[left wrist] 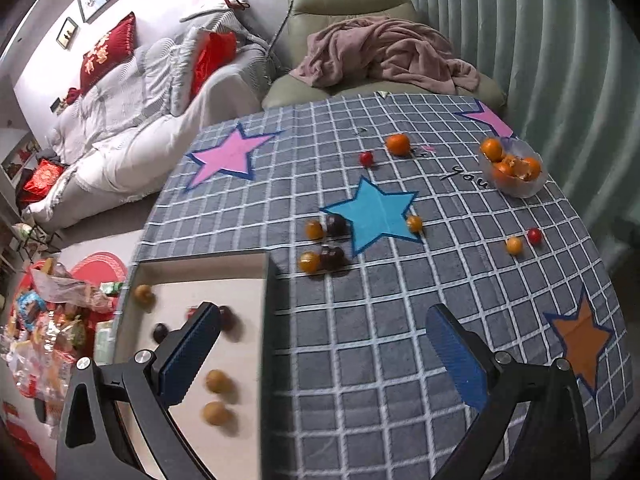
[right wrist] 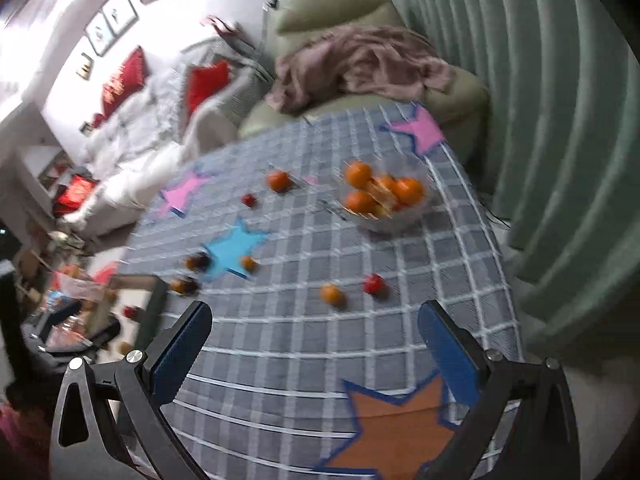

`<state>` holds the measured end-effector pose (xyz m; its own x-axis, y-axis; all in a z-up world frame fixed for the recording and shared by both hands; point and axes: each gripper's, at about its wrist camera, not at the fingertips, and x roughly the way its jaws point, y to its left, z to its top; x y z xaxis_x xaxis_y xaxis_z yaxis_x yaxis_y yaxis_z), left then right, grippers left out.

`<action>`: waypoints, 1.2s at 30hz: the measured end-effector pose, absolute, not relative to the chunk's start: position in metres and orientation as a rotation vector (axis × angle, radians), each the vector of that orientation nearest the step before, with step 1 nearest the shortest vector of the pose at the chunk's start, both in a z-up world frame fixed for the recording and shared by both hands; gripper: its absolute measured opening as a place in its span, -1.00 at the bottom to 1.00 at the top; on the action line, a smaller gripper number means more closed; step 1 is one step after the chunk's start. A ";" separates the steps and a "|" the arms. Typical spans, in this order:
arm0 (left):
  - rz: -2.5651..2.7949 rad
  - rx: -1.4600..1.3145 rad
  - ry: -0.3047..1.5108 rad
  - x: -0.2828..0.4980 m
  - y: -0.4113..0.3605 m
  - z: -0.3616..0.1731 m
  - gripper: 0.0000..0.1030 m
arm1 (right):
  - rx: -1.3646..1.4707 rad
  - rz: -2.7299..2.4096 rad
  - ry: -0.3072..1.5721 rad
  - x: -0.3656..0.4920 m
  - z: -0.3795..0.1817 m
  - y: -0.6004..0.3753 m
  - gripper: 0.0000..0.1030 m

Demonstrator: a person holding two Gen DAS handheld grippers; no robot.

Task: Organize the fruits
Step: 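Move both open tools back over the tablecloth fruits, then grasp an orange cherry tomato with the left tool while the right tool grasps a red tomato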

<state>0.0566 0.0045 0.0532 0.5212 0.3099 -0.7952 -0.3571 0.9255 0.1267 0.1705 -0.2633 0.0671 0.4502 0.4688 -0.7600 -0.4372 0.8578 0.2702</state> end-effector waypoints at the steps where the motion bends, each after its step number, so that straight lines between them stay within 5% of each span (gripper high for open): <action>1: 0.395 -0.055 0.947 0.061 0.003 0.048 1.00 | 0.019 0.544 0.975 0.174 0.055 -0.264 1.00; 19: 0.313 -0.018 1.007 0.169 -0.026 -0.021 1.00 | -0.153 0.405 1.008 0.211 -0.034 -0.251 0.97; 26: 0.316 0.030 0.982 0.194 -0.020 -0.036 0.99 | -0.183 0.394 0.970 0.225 -0.040 -0.235 0.57; 30: 0.301 0.045 0.981 0.206 -0.020 -0.045 0.98 | -0.217 0.404 0.940 0.230 -0.041 -0.222 0.55; 32: 0.300 0.055 0.988 0.213 -0.021 -0.051 0.66 | -0.220 0.415 0.928 0.232 -0.041 -0.216 0.48; 34: 0.298 0.025 0.984 0.217 -0.017 -0.051 0.59 | -0.221 0.426 0.919 0.233 -0.040 -0.211 0.33; 36: 0.286 -0.007 0.979 0.220 -0.014 -0.050 0.33 | -0.223 0.440 0.912 0.232 -0.039 -0.207 0.01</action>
<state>0.2196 -0.0141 -0.0505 0.5231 0.2359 -0.8190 -0.2423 0.9624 0.1224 0.2320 -0.2067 -0.0387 0.5317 0.2722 -0.8020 -0.4577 0.8891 -0.0017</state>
